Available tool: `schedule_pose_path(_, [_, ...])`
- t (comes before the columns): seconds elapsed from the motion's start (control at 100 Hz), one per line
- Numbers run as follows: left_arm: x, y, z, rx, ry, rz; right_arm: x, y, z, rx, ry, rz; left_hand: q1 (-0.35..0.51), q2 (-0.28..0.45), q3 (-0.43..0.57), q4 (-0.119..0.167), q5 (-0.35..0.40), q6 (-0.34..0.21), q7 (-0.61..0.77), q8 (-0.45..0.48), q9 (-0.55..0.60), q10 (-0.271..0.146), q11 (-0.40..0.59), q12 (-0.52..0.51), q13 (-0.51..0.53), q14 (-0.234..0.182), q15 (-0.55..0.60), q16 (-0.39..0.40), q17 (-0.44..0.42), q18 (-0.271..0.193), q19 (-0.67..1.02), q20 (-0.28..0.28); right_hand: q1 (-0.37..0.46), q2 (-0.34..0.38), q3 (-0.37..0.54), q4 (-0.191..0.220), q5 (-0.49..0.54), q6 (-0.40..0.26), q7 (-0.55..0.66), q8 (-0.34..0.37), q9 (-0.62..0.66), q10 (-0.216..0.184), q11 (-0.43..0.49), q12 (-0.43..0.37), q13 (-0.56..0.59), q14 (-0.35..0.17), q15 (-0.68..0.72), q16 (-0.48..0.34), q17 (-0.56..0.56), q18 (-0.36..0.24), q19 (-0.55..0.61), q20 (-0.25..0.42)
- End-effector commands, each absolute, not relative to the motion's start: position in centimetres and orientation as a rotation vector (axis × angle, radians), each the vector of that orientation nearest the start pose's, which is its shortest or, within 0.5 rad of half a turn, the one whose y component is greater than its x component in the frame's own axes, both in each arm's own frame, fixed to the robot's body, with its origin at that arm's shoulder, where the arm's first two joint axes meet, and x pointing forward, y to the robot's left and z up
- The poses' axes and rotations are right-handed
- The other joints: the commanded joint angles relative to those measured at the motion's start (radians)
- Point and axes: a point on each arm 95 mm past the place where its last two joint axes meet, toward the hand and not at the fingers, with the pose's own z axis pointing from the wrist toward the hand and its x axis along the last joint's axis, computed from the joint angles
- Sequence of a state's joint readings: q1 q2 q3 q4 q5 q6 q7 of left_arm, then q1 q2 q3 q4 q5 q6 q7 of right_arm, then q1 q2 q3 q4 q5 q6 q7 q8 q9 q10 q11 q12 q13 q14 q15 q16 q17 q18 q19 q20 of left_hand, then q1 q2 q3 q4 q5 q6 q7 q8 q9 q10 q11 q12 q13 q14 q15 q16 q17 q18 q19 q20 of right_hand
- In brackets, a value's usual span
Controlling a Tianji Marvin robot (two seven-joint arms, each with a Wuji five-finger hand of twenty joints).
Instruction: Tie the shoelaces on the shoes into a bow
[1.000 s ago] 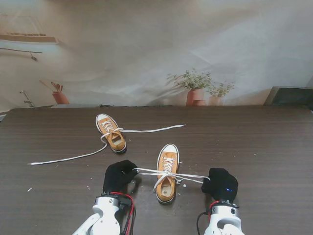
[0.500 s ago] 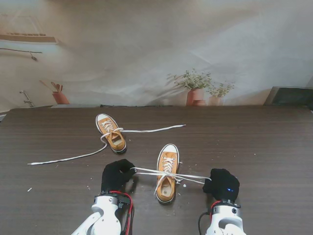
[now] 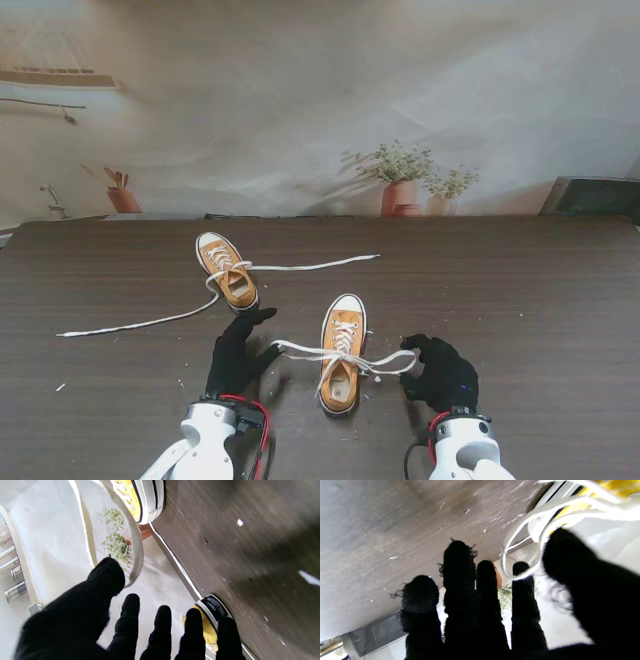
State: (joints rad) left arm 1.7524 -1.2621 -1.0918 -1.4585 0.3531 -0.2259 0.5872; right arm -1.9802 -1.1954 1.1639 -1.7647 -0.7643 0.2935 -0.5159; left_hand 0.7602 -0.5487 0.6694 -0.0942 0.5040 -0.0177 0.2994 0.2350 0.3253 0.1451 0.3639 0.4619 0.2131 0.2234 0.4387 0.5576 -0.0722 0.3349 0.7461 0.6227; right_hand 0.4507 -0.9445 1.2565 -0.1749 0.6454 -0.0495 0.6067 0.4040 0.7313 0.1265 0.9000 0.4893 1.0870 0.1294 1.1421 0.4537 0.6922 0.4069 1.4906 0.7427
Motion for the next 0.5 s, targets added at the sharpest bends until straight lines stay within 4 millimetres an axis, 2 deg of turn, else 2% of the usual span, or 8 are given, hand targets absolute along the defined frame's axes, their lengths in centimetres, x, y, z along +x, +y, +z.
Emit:
schedule_pose_path(0.0, [31.1,-4.4,-40.3,-1.832,0.593,-2.055,25.7,2.1,-38.0,1.607,0.996,1.481,-0.033,-0.055,-0.038,-0.002,-0.049,0.012,-0.036,-0.029,-0.073,-0.036,-0.04,-0.043,-0.046,-0.042,-0.058,-0.048,-0.02,-0.078,-0.097,-0.005,-0.086,-0.098,-0.017,-0.033,-0.081,0.033,0.009,-0.012,-0.071,-0.035,0.02,0.001,-0.043,-0.042,-0.025,0.023,-0.035,-0.042,-0.026,0.022])
schedule_pose_path(0.06, [31.0,-4.0,-40.2,-1.84,0.591,-2.079,25.8,2.1,-38.0,1.616,1.01,1.506,-0.058,-0.104,-0.057,-0.015,-0.079,0.037,-0.082,-0.055,-0.126,-0.049,-0.08,-0.07,-0.069,-0.057,-0.119,-0.075,-0.022,-0.081,-0.202,0.006,-0.135,-0.177,0.009,-0.05,-0.107,0.052,0.024,-0.049,-0.095,-0.042,0.019,-0.003,-0.066,-0.043,-0.036,0.034,-0.056,-0.043,-0.045,0.03])
schedule_pose_path(0.12, [30.9,-3.5,-40.1,-1.831,0.609,-2.095,25.8,2.1,-37.9,1.615,1.032,1.517,-0.082,-0.137,-0.054,-0.026,-0.101,0.07,-0.121,-0.078,-0.143,-0.06,-0.146,-0.107,-0.083,-0.074,-0.179,-0.102,-0.02,-0.085,-0.301,0.011,-0.182,-0.194,0.018,-0.06,-0.139,0.069,0.019,-0.074,-0.118,-0.046,0.013,-0.005,-0.086,-0.046,-0.044,0.037,-0.071,-0.048,-0.056,0.035])
schedule_pose_path(0.23, [30.3,-2.5,-39.8,-1.911,0.658,-2.145,25.9,2.4,-37.8,1.599,1.035,1.538,-0.079,-0.146,-0.077,-0.029,-0.155,0.081,-0.181,-0.112,-0.178,-0.069,-0.257,-0.146,-0.128,-0.106,-0.301,-0.17,-0.01,-0.099,-0.503,-0.003,-0.226,-0.134,-0.005,-0.065,-0.203,0.103,0.005,-0.113,-0.132,-0.043,0.013,-0.006,-0.1,-0.037,-0.044,0.045,-0.088,-0.045,-0.062,0.048])
schedule_pose_path(0.26, [30.1,-2.2,-39.6,-1.943,0.687,-2.149,25.9,2.6,-37.8,1.599,1.03,1.547,-0.063,-0.14,-0.094,-0.023,-0.17,0.091,-0.192,-0.119,-0.192,-0.068,-0.288,-0.15,-0.142,-0.11,-0.328,-0.186,-0.011,-0.107,-0.558,0.029,-0.227,-0.125,-0.009,-0.064,-0.216,0.114,0.002,-0.121,-0.132,-0.038,0.014,-0.006,-0.1,-0.033,-0.044,0.047,-0.091,-0.043,-0.063,0.05])
schedule_pose_path(0.34, [29.8,-1.6,-39.4,-1.981,0.754,-2.14,26.0,2.9,-37.7,1.599,1.028,1.564,-0.034,-0.132,-0.095,-0.017,-0.195,0.113,-0.209,-0.122,-0.215,-0.062,-0.329,-0.15,-0.158,-0.112,-0.368,-0.202,-0.027,-0.114,-0.576,0.039,-0.221,-0.087,-0.031,-0.06,-0.255,0.109,-0.006,-0.145,-0.134,-0.036,0.013,-0.007,-0.104,-0.029,-0.044,0.05,-0.097,-0.04,-0.063,0.059])
schedule_pose_path(0.49, [29.3,-0.8,-39.0,-2.035,0.814,-2.139,26.4,3.5,-37.4,1.566,1.04,1.591,0.001,-0.111,-0.075,-0.007,-0.195,0.119,-0.216,-0.118,-0.217,-0.059,-0.342,-0.152,-0.167,-0.11,-0.389,-0.205,-0.031,-0.115,-0.586,0.036,-0.201,-0.041,-0.069,-0.05,-0.363,0.05,-0.016,-0.185,-0.12,-0.035,0.007,-0.008,-0.108,-0.013,-0.044,0.053,-0.107,-0.03,-0.067,0.072])
